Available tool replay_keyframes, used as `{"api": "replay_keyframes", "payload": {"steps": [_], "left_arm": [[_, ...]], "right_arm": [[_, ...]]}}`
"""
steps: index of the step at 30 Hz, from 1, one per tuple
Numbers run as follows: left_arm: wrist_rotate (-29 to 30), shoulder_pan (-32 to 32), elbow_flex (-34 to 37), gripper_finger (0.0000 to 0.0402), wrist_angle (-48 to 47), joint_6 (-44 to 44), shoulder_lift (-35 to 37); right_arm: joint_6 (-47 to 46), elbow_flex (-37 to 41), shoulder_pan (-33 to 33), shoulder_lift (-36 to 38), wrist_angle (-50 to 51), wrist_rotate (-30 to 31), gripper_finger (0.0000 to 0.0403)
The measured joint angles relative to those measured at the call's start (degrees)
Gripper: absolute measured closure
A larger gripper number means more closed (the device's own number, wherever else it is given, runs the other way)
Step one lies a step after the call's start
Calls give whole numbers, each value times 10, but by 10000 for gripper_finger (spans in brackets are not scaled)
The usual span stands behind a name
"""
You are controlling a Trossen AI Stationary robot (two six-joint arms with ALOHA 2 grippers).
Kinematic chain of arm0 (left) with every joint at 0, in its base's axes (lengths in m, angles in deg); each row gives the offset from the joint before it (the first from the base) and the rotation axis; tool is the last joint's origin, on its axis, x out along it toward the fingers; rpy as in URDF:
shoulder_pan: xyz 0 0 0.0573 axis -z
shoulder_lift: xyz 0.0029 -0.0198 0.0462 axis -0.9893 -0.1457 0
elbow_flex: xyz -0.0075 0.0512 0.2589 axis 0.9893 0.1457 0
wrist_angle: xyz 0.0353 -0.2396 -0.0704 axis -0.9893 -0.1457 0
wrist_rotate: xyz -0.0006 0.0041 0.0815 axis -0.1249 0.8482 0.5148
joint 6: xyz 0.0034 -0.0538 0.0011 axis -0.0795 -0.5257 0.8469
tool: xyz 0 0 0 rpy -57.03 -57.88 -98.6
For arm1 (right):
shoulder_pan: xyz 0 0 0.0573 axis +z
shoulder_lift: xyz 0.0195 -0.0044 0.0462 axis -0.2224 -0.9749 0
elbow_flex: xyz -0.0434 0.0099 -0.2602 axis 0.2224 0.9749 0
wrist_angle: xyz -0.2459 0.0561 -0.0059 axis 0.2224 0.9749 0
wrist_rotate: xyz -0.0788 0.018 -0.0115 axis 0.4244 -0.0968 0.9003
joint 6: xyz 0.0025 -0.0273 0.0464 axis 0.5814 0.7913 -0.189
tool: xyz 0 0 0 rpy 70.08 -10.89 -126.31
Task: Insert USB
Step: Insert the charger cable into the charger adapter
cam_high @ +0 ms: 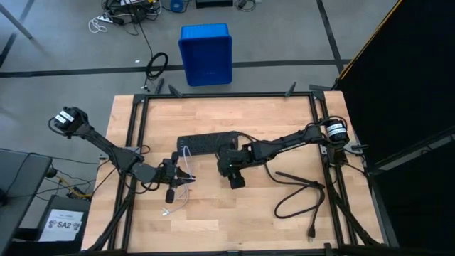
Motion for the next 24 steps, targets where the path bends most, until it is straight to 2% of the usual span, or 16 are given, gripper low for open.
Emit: {"api": "replay_keyframes", "payload": {"steps": [9,24], "left_arm": [[0,0,0,392,-5,0,0],[0,0,0,392,-8,-1,0]], "right_arm": [[8,-30,11,-50,37,9,192],[15,-36,1,-58,49,9,199]]}}
